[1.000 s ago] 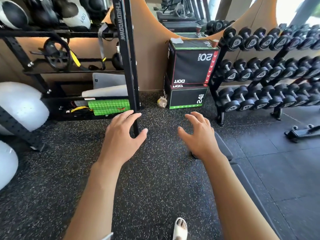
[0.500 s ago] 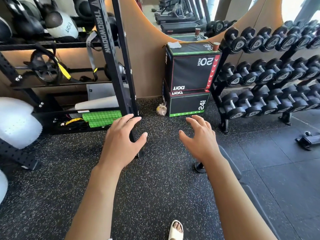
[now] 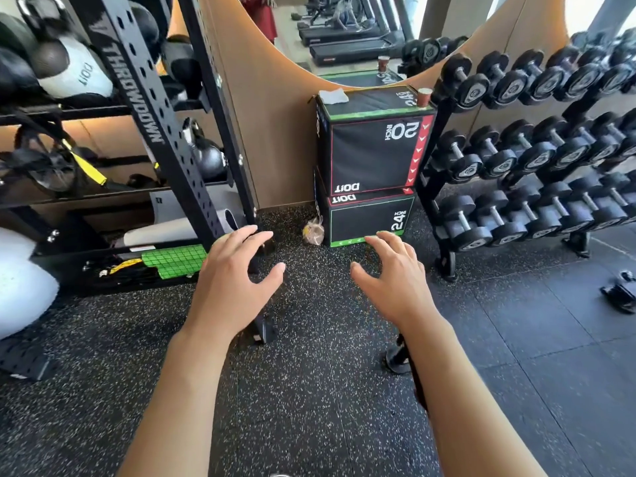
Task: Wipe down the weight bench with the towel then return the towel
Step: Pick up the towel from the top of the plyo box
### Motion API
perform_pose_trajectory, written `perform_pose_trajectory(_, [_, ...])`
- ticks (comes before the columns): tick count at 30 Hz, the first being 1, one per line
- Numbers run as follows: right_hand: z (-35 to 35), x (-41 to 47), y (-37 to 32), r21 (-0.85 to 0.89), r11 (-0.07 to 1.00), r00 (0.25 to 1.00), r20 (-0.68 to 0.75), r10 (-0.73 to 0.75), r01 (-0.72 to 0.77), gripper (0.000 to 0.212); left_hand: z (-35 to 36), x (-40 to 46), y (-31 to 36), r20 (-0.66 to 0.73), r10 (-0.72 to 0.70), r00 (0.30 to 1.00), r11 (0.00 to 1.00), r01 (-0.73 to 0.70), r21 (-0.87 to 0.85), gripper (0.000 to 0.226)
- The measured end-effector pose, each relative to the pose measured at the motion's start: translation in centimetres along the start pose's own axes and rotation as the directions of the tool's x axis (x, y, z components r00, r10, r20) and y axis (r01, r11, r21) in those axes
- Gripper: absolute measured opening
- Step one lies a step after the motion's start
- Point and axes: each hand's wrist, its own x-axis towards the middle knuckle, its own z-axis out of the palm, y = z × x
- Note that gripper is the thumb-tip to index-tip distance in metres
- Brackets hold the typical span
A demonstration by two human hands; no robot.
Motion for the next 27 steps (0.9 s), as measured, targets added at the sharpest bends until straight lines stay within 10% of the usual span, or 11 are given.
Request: perform_pose_trajectory(27, [7.7,33.8,-3.5,-0.073,0.988,0.988,-0.09,0.126,-0.133,0.063,7.6,36.5,-12.7,0.058,0.127,0.99,0.985,-0.119,-0.123,0.054])
